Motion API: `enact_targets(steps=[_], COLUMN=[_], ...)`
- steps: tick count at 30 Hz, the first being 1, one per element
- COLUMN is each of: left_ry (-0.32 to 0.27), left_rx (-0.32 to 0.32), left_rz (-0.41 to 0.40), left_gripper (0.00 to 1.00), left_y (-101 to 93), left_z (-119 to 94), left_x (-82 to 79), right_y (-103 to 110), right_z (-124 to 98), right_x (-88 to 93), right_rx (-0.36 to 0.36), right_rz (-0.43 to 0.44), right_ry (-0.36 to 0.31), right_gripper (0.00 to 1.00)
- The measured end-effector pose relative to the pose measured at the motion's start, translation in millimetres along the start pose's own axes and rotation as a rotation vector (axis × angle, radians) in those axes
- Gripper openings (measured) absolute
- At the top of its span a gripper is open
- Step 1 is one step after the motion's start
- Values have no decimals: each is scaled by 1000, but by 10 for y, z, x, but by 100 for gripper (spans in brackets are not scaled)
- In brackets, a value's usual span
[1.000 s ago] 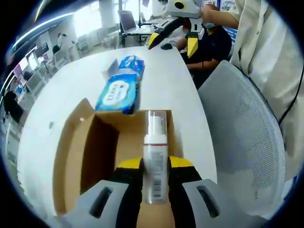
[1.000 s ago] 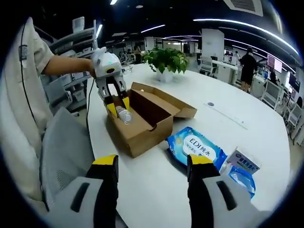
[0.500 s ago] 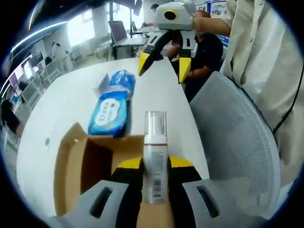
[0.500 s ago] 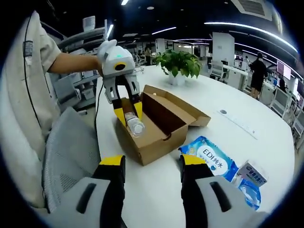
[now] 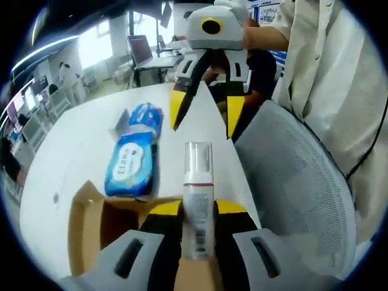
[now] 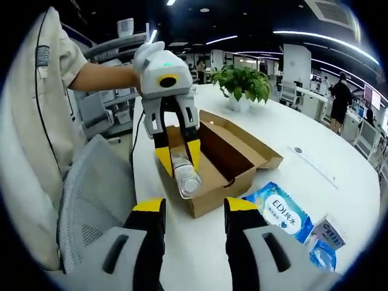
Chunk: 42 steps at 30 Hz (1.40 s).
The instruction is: Operate the shoe box by opening the lid, removing the specified soft item, and placing it in the target area until the item is outside and the box remains undamaged.
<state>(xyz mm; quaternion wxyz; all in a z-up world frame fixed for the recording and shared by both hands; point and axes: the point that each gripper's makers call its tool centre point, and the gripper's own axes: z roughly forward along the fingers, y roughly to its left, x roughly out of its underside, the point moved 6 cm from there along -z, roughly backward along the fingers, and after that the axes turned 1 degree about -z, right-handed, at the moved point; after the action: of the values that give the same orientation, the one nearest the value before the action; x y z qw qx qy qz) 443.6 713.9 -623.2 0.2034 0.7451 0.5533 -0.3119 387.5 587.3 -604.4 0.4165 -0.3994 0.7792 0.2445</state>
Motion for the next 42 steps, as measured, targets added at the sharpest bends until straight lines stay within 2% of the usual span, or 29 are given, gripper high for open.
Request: enact_targets(steps=[16, 24, 33, 42], left_ry=[-76, -80, -85, -112], left_rx=[46, 54, 51, 4], left_rz=[32, 38, 24, -8], left_gripper=[17, 17, 18, 21], left_y=[-33, -57, -55, 13], left_z=[76, 124, 153, 146], left_x=[-160, -164, -178, -218], right_y=[78, 109, 96, 23], right_z=[68, 50, 36, 10], right_x=[-76, -77, -103, -140], right_rx=[-42, -62, -61, -35], right_rz=[-48, -100, -78, -37], right_ry=[-10, 8, 21, 12], right_gripper=[18, 17, 16, 16])
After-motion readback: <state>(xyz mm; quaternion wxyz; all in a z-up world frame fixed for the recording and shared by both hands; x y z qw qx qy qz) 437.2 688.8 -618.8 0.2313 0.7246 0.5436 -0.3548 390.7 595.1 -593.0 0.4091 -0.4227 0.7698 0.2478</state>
